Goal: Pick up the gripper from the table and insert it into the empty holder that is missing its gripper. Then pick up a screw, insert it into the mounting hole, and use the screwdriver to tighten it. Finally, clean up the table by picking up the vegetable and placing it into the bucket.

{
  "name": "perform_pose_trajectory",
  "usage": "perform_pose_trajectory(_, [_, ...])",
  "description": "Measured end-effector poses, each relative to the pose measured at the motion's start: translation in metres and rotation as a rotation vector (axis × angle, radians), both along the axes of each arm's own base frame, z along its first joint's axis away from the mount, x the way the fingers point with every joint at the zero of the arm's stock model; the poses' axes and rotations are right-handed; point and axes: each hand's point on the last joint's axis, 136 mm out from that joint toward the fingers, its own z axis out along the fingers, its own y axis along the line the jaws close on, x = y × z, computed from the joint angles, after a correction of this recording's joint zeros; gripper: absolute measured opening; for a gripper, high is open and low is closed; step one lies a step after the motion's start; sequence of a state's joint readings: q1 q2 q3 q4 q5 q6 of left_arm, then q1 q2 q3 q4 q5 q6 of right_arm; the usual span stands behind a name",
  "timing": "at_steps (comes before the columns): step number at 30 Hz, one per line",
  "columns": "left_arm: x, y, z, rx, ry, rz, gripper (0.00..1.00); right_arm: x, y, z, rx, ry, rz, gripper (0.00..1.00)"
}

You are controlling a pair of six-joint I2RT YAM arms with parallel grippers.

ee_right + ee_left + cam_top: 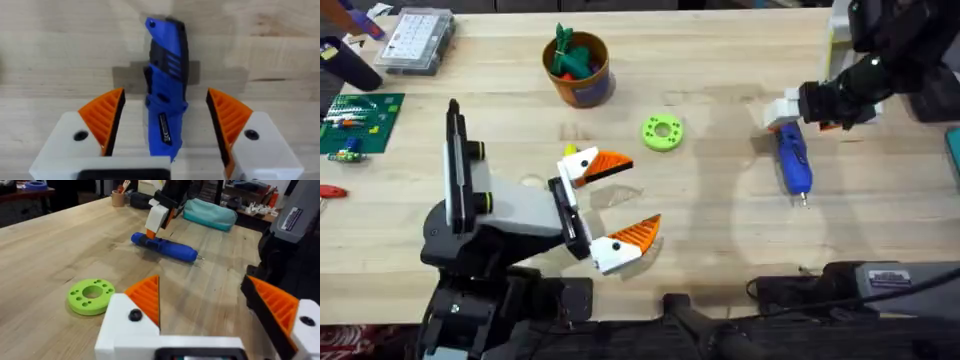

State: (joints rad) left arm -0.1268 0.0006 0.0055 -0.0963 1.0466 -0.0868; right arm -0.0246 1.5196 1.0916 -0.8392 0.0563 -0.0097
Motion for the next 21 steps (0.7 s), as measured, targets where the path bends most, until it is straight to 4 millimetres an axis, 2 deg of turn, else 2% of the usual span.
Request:
perform_pose_trajectory(7, [0.0000, 0.0000, -0.0002, 0.000, 0.000, 0.000, 0.986, 0.0029, 0.0000, -0.0089, -0.006, 0.018, 0.033, 0.983])
perform_pose_trajectory(17, [0.0012, 0.0003, 0.0055, -0.004, -0.035, 0.005, 0.984, 0.0028, 0.0000, -0.0092, -0.008, 0.019, 0.043, 0.983])
perform_pose_trajectory(18, [0.0011, 0.0003, 0.0047, -0.005, -0.026, 0.005, 0.907, 0.0028, 0.0000, -0.0091, -0.008, 0.019, 0.043, 0.983])
perform_pose_trajectory(21, [0.0021, 0.0007, 0.0040, -0.004, -0.023, 0.011, 0.433, 0.0032, 0.0000, -0.0091, -0.009, 0.018, 0.046, 0.983])
